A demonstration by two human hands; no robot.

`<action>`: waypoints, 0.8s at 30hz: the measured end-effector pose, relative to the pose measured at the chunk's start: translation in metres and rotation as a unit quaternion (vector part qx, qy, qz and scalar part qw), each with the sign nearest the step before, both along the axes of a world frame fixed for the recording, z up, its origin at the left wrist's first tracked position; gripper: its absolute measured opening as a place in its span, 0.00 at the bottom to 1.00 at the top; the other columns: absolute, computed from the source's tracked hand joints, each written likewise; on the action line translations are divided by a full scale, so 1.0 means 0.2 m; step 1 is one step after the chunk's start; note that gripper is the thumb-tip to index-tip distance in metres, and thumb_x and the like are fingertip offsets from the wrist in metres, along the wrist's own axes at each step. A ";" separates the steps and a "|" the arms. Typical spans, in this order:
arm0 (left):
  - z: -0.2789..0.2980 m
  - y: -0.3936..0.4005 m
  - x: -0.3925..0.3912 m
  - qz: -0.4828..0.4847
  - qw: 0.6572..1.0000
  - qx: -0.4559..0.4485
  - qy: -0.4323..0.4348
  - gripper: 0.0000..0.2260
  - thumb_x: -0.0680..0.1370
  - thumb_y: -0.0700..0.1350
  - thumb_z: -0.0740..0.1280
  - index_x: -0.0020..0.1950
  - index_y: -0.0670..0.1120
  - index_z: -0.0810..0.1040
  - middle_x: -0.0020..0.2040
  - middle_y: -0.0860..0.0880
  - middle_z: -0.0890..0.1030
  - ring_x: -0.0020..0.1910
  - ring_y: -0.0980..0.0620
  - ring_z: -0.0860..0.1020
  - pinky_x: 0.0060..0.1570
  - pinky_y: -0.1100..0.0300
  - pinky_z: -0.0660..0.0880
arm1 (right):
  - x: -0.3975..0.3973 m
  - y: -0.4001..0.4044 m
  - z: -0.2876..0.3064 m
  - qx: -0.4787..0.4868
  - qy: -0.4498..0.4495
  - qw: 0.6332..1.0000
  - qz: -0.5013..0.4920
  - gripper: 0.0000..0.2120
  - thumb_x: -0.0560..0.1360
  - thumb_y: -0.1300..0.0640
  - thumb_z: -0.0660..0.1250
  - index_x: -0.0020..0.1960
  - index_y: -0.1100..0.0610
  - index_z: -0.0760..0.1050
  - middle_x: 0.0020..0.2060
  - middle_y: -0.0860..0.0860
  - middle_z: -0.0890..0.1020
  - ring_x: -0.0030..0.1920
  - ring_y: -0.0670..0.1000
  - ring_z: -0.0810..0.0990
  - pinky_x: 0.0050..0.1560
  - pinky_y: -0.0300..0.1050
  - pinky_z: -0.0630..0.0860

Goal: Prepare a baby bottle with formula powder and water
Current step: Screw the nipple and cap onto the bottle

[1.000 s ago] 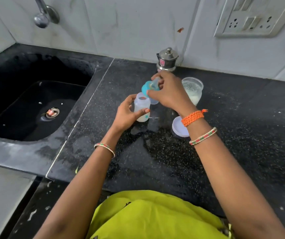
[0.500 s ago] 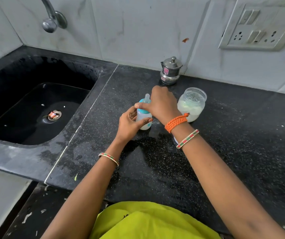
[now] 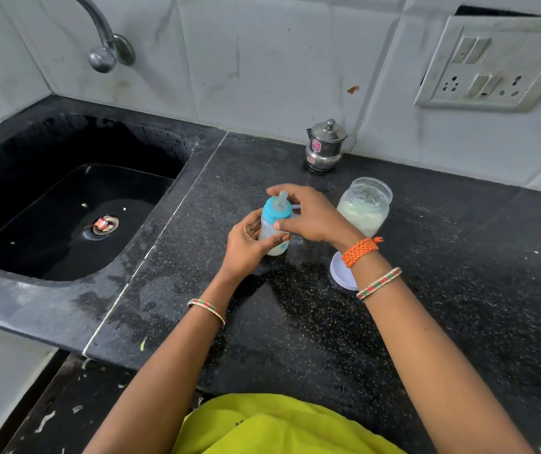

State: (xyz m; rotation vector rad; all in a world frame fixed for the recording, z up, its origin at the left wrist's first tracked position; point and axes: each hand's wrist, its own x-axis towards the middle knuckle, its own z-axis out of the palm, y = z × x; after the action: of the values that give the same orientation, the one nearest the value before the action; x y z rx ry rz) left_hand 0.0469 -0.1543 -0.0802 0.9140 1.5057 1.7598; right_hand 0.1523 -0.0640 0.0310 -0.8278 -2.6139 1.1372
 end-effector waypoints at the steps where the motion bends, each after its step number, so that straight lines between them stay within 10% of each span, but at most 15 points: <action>1: 0.00 0.00 0.00 0.001 1.000 -0.002 0.000 0.28 0.65 0.41 0.77 0.63 0.42 0.74 0.58 0.45 0.81 0.57 0.49 0.80 0.61 0.52 0.75 | -0.01 0.00 -0.01 -0.001 0.012 1.000 -0.013 0.27 0.66 0.64 0.75 0.64 0.54 0.75 0.60 0.51 0.79 0.59 0.49 0.77 0.60 0.44 0.75; 6: 0.01 -0.01 0.00 -0.001 1.000 -0.006 -0.004 0.28 0.63 0.44 0.77 0.62 0.45 0.75 0.57 0.45 0.81 0.57 0.48 0.80 0.61 0.51 0.75 | -0.07 0.00 0.02 0.049 -0.025 0.997 -0.047 0.24 0.64 0.63 0.77 0.59 0.55 0.79 0.55 0.53 0.81 0.49 0.46 0.77 0.39 0.33 0.71; 17: 0.00 0.00 -0.01 -0.009 1.000 -0.017 -0.022 0.24 0.67 0.34 0.75 0.61 0.44 0.75 0.55 0.48 0.82 0.55 0.54 0.81 0.55 0.62 0.76 | -0.05 0.08 0.18 0.072 -0.043 0.996 -0.001 0.23 0.62 0.62 0.78 0.56 0.53 0.81 0.52 0.51 0.82 0.50 0.49 0.80 0.51 0.44 0.78; 24: 0.01 -0.01 0.00 -0.002 1.000 -0.017 -0.010 0.24 0.68 0.33 0.74 0.63 0.39 0.73 0.55 0.47 0.82 0.54 0.53 0.81 0.54 0.63 0.76 | -0.13 0.01 0.11 0.117 -0.114 0.986 0.014 0.22 0.61 0.62 0.78 0.54 0.55 0.81 0.46 0.51 0.81 0.41 0.47 0.77 0.30 0.33 0.67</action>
State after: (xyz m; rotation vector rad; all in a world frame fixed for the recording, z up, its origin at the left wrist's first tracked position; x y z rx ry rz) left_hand 0.0461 -0.1564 -0.0784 0.8791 1.5145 1.7300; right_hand 0.1263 -0.0623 0.0535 -0.9192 -2.8802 0.7583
